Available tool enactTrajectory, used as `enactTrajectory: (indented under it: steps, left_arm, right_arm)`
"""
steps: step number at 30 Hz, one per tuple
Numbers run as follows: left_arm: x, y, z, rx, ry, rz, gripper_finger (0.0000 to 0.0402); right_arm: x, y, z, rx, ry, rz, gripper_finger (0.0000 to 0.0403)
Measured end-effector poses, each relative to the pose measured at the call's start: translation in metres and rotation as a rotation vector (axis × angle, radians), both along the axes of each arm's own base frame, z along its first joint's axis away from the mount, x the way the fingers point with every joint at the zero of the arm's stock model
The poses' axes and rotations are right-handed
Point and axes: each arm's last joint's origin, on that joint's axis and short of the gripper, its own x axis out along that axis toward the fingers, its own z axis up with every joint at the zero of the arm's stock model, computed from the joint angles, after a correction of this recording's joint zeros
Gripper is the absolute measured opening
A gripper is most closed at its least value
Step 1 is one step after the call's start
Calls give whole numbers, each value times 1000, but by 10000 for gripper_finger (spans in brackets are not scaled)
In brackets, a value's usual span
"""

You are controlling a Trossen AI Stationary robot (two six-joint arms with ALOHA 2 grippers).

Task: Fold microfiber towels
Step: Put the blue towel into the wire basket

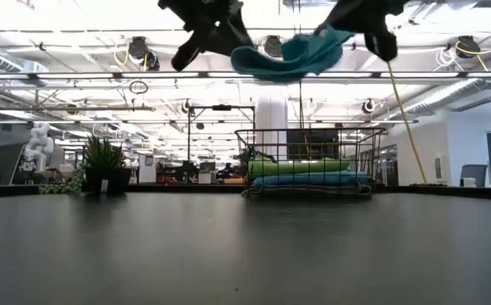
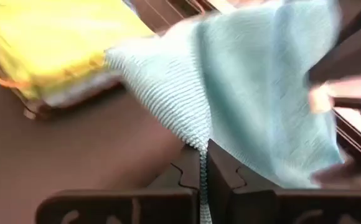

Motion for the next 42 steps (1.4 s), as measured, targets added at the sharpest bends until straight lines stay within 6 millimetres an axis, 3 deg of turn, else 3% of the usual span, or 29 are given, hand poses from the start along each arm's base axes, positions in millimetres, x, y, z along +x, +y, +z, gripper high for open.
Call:
enactTrajectory:
  steps: [4,15,20,25,33,37,42]
  left_arm:
    - [4,29,12,54,-79,34,14]
    - [-1,115,20,89,-139,100,13]
    - [-4,140,19,87,-151,124,18]
    - [11,157,10,93,-257,107,6]
    - [56,176,-46,-2,-226,57,17]
    - [76,192,-48,-10,-184,39,18]
    - [81,208,-32,57,-74,29,18]
  right_arm:
    - [-14,-24,17,-69,-35,-56,0]
    - [-29,-91,18,-198,75,-200,0]
    - [-37,-120,17,-221,112,-262,0]
    - [-45,-143,14,-203,146,-315,0]
    - [-43,-163,-3,-174,230,-337,0]
    - [-40,-169,-27,-143,313,-341,0]
    - [-38,-179,-56,-136,378,-343,0]
